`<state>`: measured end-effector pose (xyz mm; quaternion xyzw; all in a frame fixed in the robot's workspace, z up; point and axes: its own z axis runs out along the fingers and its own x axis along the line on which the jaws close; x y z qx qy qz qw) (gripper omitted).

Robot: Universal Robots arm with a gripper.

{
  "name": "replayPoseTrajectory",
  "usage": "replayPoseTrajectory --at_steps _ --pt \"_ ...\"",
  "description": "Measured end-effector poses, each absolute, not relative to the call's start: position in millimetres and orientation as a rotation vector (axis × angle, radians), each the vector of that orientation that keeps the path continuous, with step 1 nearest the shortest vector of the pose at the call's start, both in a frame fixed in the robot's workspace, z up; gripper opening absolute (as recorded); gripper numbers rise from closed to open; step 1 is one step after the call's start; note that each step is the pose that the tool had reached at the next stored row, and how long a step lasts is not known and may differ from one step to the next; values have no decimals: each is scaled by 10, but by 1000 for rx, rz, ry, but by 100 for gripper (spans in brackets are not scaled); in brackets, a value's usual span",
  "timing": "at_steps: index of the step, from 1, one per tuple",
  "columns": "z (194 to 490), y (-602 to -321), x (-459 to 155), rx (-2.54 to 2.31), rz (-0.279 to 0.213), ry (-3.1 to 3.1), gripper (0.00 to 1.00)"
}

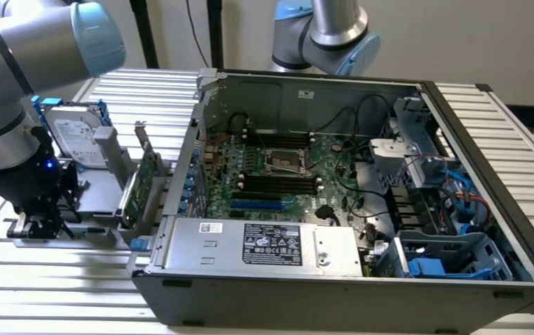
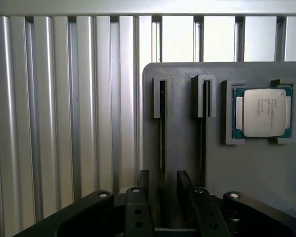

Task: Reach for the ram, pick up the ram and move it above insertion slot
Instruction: 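Pick up the ram and move it above insertion slot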

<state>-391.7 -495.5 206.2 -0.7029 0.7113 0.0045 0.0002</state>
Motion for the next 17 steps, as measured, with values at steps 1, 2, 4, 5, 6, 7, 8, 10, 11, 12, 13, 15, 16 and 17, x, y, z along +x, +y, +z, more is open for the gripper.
replayPoseTrajectory --at_steps 1,2,4,5,6,7,8,10,11,12,13,15,16,17 --pt "2054 -4947 -3918 -2208 14 2234 36" --pt "2045 -4941 -3919 -2208 14 2234 36" --pt "2023 -4928 -3929 -2208 14 2234 36" --pt "2016 -4924 -3932 -2208 14 2234 36" --pt "2010 -4920 -3932 -2208 14 2234 36" --pt "2005 -4918 -3932 -2208 14 2234 36" --pt "2001 -4916 -3932 -2208 14 2234 36" --pt "1994 -4915 -3934 -2208 14 2235 36" --pt "1989 -4914 -3933 -2208 14 2234 34" --pt "1986 -4914 -3933 -2208 14 2234 34" --pt "1984 -4915 -3933 -2208 14 2235 28" --pt "1980 -4915 -3933 -2208 14 2235 22" --pt "1978 -4915 -3933 -2208 14 2235 15" --pt "1977 -4915 -3933 -2208 14 2235 15"
